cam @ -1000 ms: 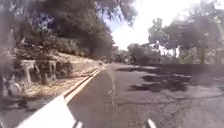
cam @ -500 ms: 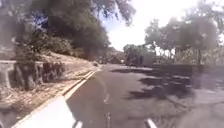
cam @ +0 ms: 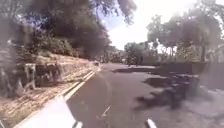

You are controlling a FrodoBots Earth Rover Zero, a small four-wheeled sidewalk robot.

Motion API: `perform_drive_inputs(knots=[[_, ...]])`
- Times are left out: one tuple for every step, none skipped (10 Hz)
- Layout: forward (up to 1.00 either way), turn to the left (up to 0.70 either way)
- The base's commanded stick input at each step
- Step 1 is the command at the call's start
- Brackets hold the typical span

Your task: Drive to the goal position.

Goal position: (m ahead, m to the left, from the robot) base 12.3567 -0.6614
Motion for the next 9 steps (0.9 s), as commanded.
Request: perform_drive_inputs(knots=[[0.70, 0.00], [0.70, 0.00], [0.70, 0.00], [0.70, 0.00], [0.70, 0.00], [0.70, 0.00], [0.70, 0.00], [0.70, 0.00], [0.70, 0.00]])
